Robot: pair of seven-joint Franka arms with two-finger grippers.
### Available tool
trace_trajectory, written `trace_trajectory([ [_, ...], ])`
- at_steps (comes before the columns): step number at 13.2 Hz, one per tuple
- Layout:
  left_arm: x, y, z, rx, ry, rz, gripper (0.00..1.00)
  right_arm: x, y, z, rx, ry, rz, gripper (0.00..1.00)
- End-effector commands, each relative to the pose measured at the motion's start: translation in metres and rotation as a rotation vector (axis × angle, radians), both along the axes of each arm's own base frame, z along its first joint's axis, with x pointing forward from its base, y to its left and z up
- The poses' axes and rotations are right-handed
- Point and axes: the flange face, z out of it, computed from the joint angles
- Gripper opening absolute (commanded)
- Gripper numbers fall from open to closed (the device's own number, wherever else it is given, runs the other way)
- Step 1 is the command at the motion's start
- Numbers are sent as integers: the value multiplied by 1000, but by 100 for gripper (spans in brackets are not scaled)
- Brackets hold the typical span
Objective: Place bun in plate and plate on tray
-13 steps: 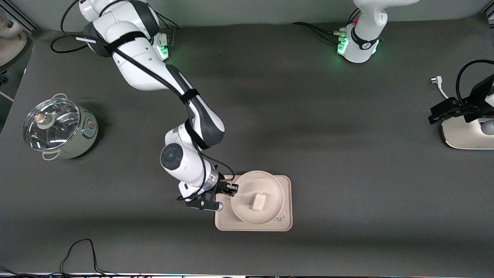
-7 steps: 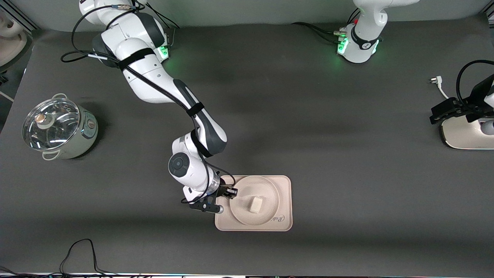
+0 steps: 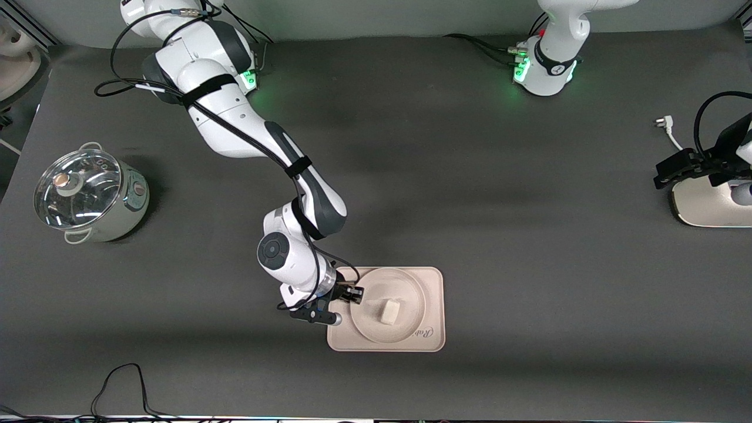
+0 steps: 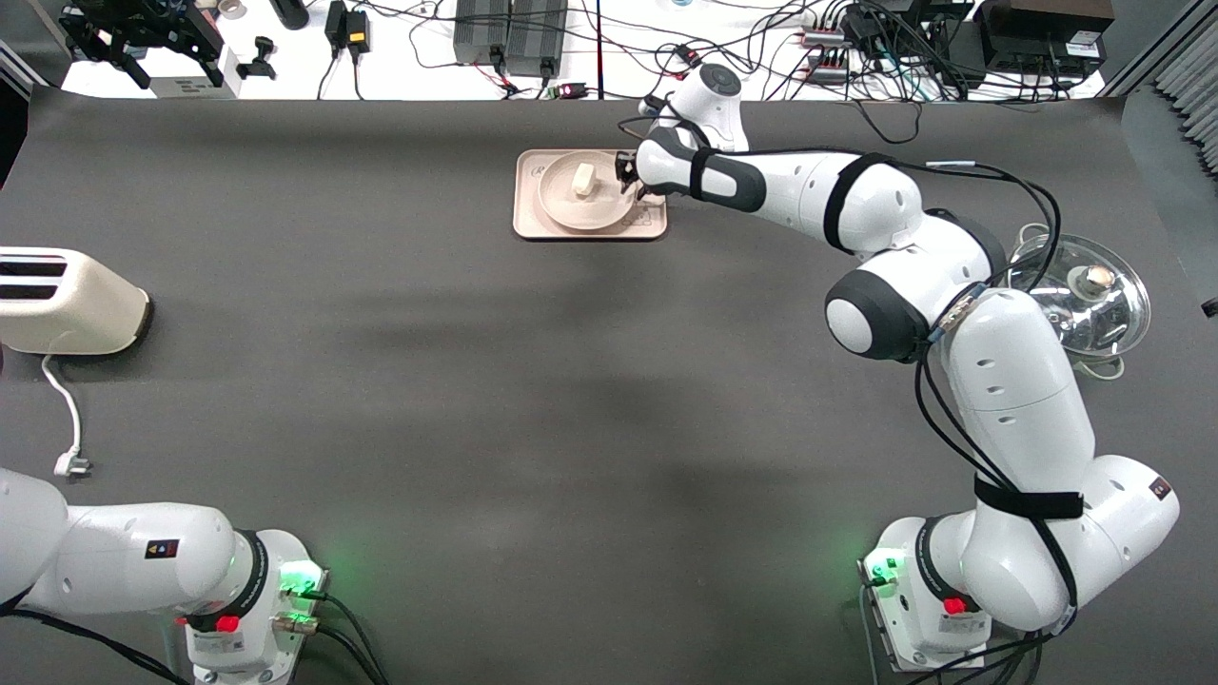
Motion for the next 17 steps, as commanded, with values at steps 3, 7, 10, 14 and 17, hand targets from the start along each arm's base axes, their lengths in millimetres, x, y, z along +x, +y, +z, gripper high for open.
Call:
trace_trajectory([
  [3, 0, -2, 3, 11, 0, -15, 100, -2, 4, 81, 20, 58, 42, 100],
  [7, 1, 1, -1, 10, 12, -10, 100, -12, -18, 165, -28, 97, 74, 100],
  [10, 2, 2, 1, 7, 3, -6, 100, -43, -69, 251, -120, 134, 103, 100],
  [14, 1, -2, 7, 9, -8, -16, 100, -104, -177, 363, -171, 206, 164, 100],
  [17, 3, -7, 10, 7, -20, -27, 100, -134, -255, 404, -265, 217, 236, 100],
])
